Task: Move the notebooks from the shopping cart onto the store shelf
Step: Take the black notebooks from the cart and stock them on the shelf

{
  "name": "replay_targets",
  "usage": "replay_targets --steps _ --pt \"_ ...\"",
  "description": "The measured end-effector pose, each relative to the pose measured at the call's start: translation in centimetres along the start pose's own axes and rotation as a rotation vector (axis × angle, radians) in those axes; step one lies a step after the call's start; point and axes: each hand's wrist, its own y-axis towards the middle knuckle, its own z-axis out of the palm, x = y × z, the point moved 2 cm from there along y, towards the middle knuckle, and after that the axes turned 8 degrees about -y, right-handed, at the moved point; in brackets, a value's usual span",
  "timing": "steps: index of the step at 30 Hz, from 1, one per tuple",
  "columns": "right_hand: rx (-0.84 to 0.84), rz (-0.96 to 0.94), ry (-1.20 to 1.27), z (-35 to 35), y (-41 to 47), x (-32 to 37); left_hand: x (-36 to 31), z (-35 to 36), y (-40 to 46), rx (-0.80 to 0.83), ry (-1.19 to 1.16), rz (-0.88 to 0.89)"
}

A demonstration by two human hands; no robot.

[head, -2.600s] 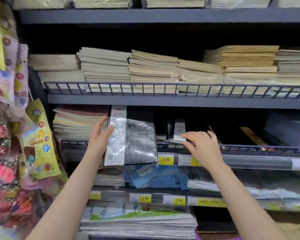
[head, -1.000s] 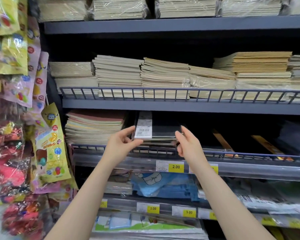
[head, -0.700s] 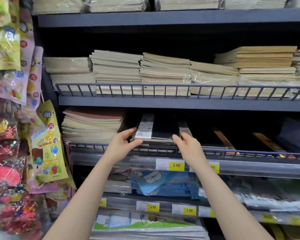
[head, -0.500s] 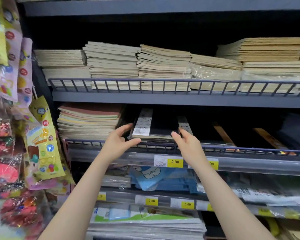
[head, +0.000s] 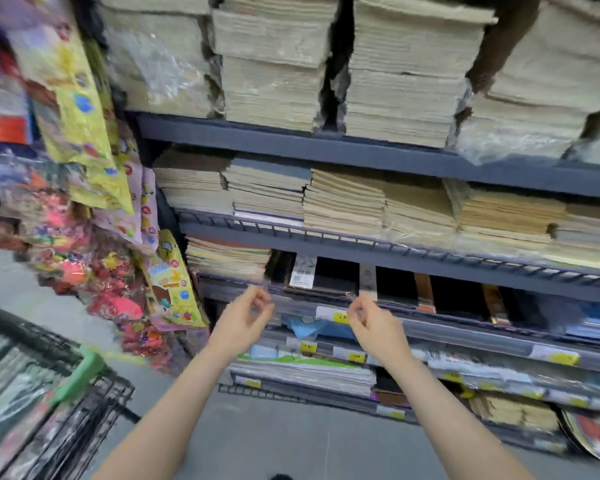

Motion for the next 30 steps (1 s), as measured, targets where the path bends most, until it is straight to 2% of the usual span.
replay_targets --steps 3,8,12,17,22,30 --pt "0.136 -0.079 0.025 -3.0 -3.6 3.0 -4.0 -2.6 -4.8 0.045 0.044 -0.035" --pt "0.273 -0.127 0.016 -6.1 -10.0 7.1 -8.9 -7.0 -11.9 0.046 0.275 -0.09" --pt "0.299 -0.164 -0.013 -7.0 -14.3 10.3 -9.9 -10.6 -17.5 0.038 0.209 -0.158" --pt "0.327 -0.17 -0.003 -5.4 -19.2 15.0 -8.3 -15.2 -24.9 -0.031 0.193 -0.224" --pt "0.314 -0.185 0.028 -0.9 -23.8 20.7 -5.2 -20.8 -32.2 0.002 0.216 -0.281" --pt "0.318 -0.056 0.168 8.1 -30.7 31.8 1.0 -34.1 -43.7 -0.041 0.252 -0.385"
